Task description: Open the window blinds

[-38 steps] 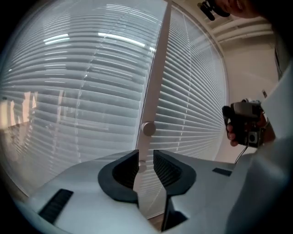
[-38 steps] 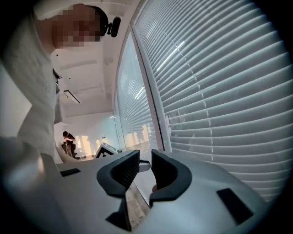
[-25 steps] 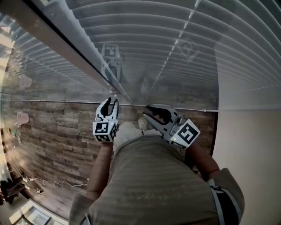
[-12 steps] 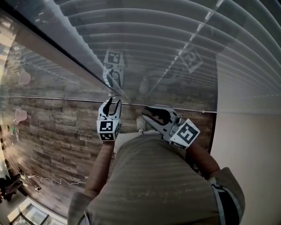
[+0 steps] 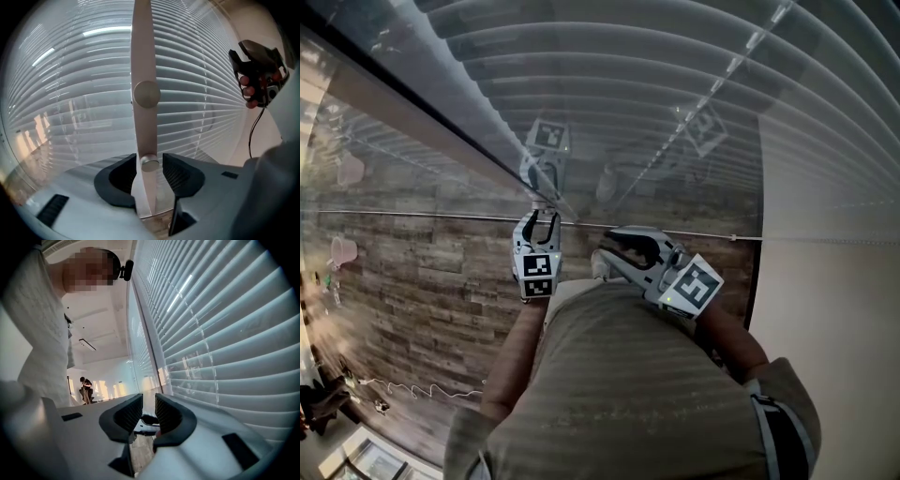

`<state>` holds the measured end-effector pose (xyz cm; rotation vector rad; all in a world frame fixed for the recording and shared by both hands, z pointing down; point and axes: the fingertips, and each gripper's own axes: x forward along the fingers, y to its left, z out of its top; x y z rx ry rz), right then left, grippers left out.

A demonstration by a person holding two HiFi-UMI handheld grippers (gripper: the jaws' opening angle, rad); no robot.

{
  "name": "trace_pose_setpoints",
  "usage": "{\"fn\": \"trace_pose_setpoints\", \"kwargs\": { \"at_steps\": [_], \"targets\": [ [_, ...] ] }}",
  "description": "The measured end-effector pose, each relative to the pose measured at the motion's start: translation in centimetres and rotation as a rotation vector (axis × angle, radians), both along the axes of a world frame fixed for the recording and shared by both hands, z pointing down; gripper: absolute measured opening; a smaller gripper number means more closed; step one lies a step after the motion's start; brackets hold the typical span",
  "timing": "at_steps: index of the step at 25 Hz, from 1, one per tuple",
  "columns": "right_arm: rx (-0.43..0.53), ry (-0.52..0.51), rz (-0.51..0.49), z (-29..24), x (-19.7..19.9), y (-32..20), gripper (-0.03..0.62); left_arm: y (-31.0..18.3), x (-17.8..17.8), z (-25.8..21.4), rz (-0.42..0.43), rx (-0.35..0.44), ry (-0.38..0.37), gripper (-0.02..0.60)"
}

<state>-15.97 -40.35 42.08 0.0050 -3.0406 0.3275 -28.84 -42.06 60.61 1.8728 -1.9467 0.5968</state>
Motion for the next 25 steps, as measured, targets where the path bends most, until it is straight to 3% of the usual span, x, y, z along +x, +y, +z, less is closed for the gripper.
{"fn": "trace_pose_setpoints", "kwargs": {
  "at_steps": [10, 20, 25],
  "targets": [
    [0.006, 0.011, 0.011, 0.5, 0.3, 0.7, 0.080, -0.3, -0.1, 1.4, -0.037, -0.004, 0.021, 0.140],
    [-0.021, -0.003, 0.020, 1.8, 1.0, 1.0, 0.080, -0.3, -0.5, 2.5, -0.157, 0.052, 0.434, 0.133],
    [-0.045, 0.004, 0.012, 1.7, 1.0, 1.6, 0.080, -0.4, -0.8, 2.7, -0.207, 0.112, 0.780, 0.133]
  ]
}}
